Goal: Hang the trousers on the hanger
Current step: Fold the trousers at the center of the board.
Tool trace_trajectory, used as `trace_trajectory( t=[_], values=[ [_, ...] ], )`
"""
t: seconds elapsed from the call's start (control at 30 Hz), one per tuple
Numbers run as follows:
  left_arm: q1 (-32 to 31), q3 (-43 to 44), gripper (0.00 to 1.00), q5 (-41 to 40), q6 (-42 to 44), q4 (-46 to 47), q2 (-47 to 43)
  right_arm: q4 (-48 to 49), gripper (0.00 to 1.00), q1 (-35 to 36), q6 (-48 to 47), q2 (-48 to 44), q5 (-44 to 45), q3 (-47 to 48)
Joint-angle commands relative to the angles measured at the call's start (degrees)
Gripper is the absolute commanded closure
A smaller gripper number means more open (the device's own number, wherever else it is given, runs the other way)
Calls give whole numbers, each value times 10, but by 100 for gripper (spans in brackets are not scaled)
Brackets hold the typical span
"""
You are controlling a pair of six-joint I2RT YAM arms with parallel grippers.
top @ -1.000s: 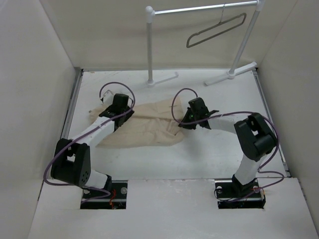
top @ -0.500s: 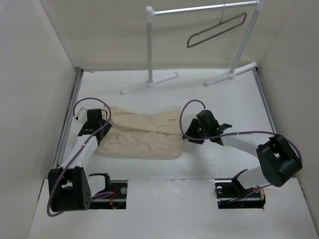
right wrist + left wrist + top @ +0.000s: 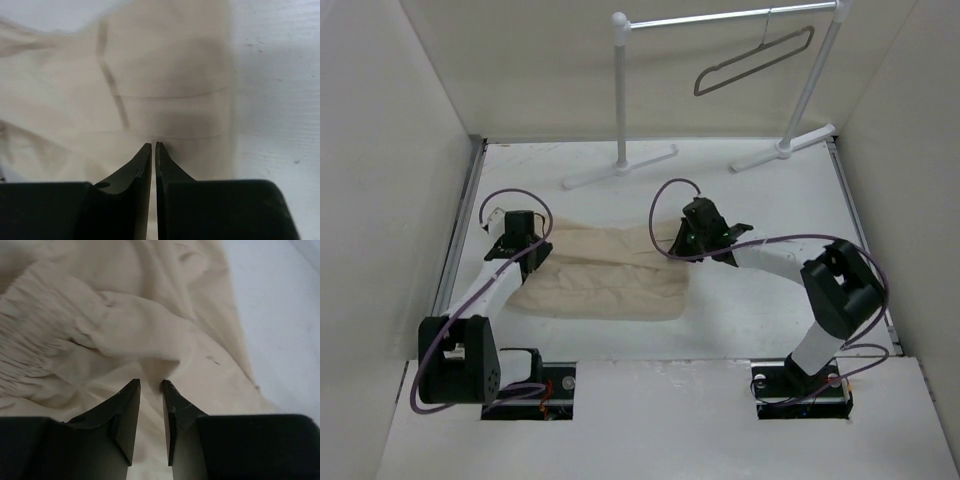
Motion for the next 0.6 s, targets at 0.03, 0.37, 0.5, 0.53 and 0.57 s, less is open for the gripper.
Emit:
trace_trajectory(
  t=[0.03, 0.37, 0.5, 0.53, 0.57],
  values=[
    [10, -3, 80, 26, -11, 16, -22, -2, 84, 0, 9, 18, 10, -8],
    [-107, 5, 93, -28, -3, -83, -181, -71, 31, -67, -61, -144, -69, 106],
    [-141, 4, 98, -25, -8, -104, -196, -65, 50, -143, -67, -156, -101, 197],
    [-156, 6, 98, -27, -9, -105, -194, -52, 66, -167, -63, -147, -109, 226],
    [-173, 9, 98, -30, -11, -103, -190, -38, 79, -191, -53, -133, -115, 260]
  ],
)
